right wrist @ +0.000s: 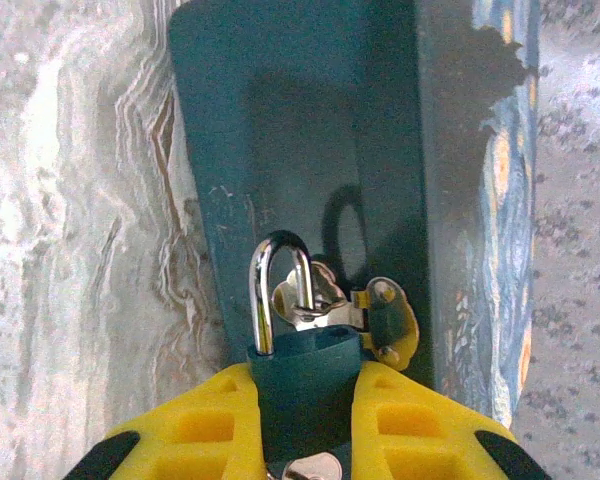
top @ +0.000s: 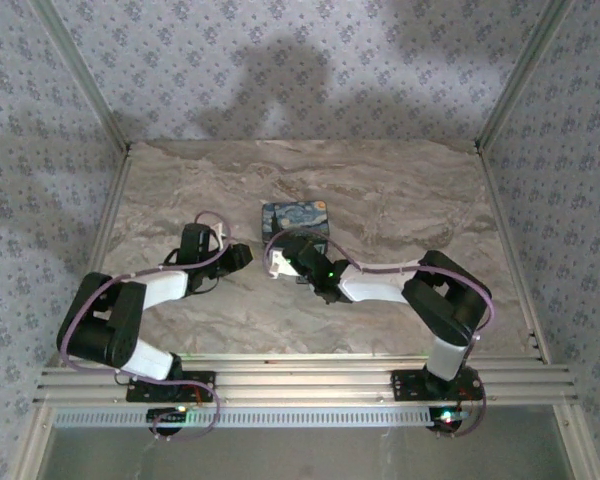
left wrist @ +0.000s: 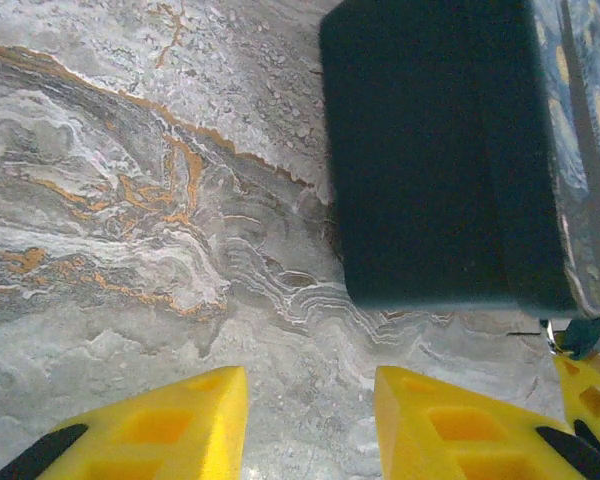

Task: Unlock the padlock with the key

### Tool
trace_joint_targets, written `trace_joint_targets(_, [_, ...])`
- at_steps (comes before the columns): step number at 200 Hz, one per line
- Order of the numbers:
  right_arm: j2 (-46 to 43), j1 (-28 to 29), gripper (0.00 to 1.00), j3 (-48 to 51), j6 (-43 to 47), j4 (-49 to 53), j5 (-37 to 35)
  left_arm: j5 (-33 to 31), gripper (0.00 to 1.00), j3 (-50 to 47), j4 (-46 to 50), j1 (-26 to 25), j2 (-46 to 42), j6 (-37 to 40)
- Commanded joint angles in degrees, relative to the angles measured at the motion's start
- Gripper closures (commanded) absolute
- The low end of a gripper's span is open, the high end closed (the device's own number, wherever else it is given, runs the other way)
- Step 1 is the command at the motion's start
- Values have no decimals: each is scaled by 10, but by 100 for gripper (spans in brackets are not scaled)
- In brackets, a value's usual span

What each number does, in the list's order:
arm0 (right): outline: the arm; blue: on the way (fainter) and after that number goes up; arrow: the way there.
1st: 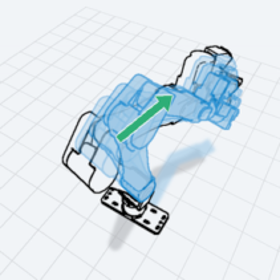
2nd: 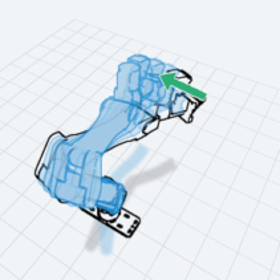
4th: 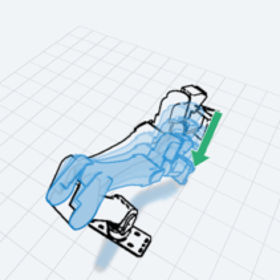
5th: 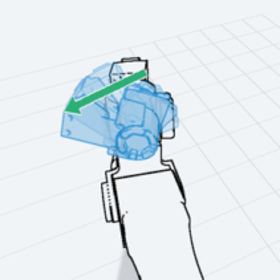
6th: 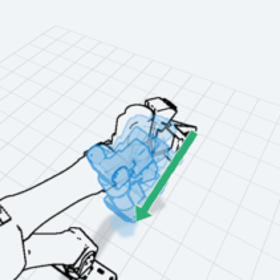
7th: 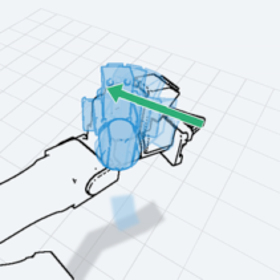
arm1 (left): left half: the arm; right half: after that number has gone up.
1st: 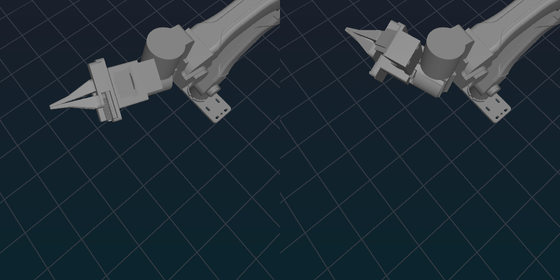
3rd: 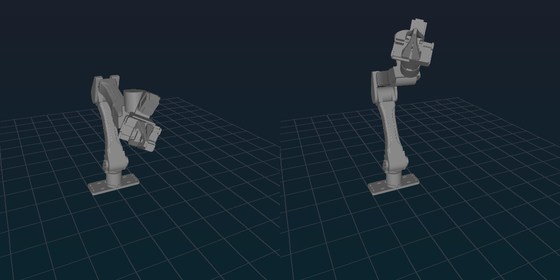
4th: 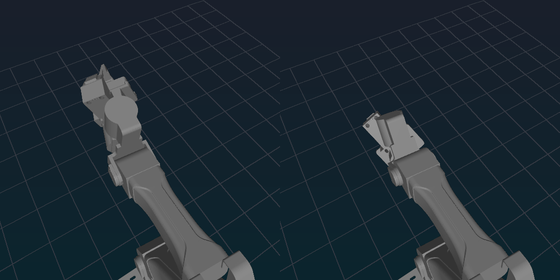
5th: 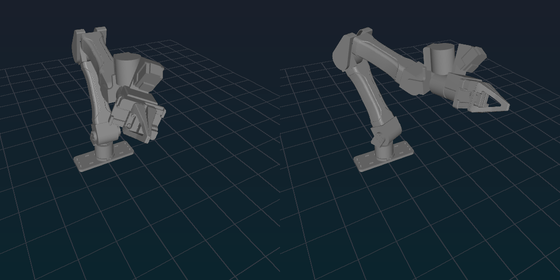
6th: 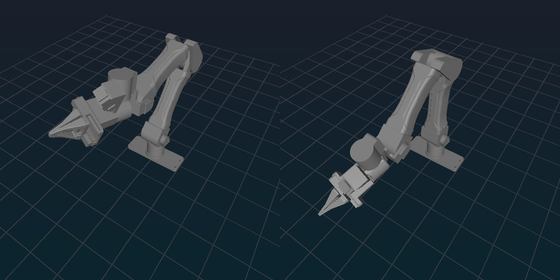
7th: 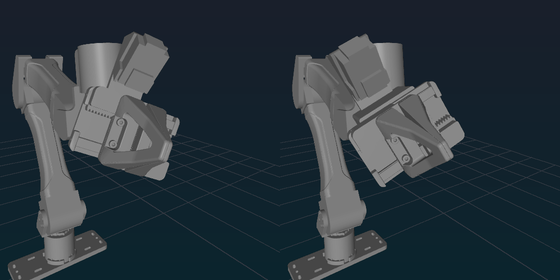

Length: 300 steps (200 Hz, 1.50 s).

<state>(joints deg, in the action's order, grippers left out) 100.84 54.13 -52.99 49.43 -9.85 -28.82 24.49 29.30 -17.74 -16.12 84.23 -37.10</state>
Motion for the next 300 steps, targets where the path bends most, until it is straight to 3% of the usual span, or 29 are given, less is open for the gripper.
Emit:
trace_joint_targets(1, [19,-7,100,-19,32,-40,19,14,62,7,-12,2,2,-3])
trace_joint_targets(52, [23,-19,100,-41,-47,33,33,13,62,6,-3,4,-3,-1])
trace_joint_targets(91, [-21,-49,100,-68,-193,203,142,14,62,8,-7,5,0,-2])
trace_joint_targets(118, [-2,-68,100,-99,-225,297,188,18,62,10,-10,5,4,-3])
trace_joint_targets(199, [15,-69,100,-126,-218,329,183,19,62,14,-7,4,4,-2])
trace_joint_targets(256, [25,-56,100,-127,-194,332,138,22,62,18,-7,5,10,-2])
trace_joint_targets(300, [40,-64,100,-134,-213,340,170,24,62,17,-11,5,11,-2])
